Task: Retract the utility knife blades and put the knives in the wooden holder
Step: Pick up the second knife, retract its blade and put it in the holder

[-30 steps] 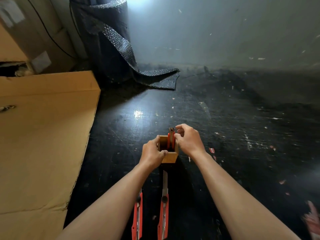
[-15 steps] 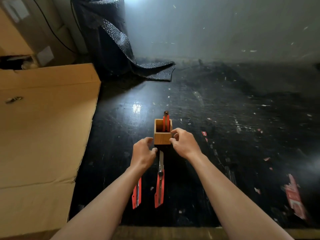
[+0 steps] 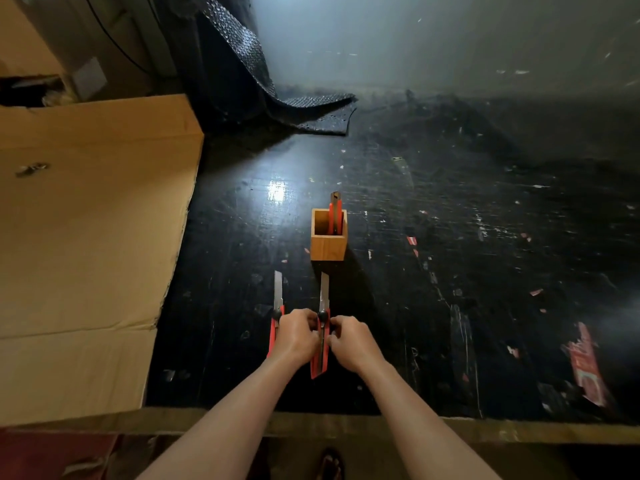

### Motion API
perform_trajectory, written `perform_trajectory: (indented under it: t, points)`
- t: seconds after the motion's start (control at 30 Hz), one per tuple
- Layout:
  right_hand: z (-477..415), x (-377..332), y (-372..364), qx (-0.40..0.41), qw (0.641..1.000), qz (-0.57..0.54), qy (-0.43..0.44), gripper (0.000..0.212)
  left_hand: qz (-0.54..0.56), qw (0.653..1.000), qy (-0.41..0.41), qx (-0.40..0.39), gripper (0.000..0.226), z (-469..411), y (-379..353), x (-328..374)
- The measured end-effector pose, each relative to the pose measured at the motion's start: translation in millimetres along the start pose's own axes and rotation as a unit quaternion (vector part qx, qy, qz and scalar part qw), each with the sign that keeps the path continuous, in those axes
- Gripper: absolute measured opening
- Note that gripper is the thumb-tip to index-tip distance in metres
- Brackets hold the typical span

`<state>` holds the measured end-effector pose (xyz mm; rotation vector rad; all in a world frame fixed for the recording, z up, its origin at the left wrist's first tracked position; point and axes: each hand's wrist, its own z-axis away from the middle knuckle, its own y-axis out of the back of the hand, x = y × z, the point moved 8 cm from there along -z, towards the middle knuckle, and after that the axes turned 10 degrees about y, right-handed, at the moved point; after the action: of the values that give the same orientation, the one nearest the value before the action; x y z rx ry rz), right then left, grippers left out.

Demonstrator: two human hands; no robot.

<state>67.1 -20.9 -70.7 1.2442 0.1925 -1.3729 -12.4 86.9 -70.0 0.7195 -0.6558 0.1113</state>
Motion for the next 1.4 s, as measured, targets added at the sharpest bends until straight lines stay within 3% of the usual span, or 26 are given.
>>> perform_trajectory:
  t: [0.1, 0.33, 0.87, 1.2, 1.4]
  points:
    - [9.9, 3.7, -7.7, 0.038, 0.999, -0.031, 0.005, 0.041, 0.047, 0.999, 0.016, 0.003, 0.033, 4.2, -5.0, -6.9]
    - [25.6, 2.7, 3.2, 0.072, 0.988, -0.132, 0.018, 0.031, 0.160, 0.986, 0.033, -0.033, 0.032, 12.3, -5.2, -12.8]
    - [29.9, -115.6, 120.9, 0.144, 0.947, -0.192, 0.212, 0.039, 0.308, 0.941, -0.123, -0.073, 0.035, 55.1, 105.0, 111.0]
    - [61.0, -208.5, 195.9, 0.264, 0.907, -0.041, 0.325, 0.032, 0.351, 0.910, -0.206, -0.077, 0.036, 96.3, 154.7, 175.0]
    - [68.5, -225.7, 209.0, 0.278, 0.900, 0.004, 0.337, 0.022, 0.369, 0.902, -0.210, -0.077, 0.036, 108.8, 164.2, 184.9]
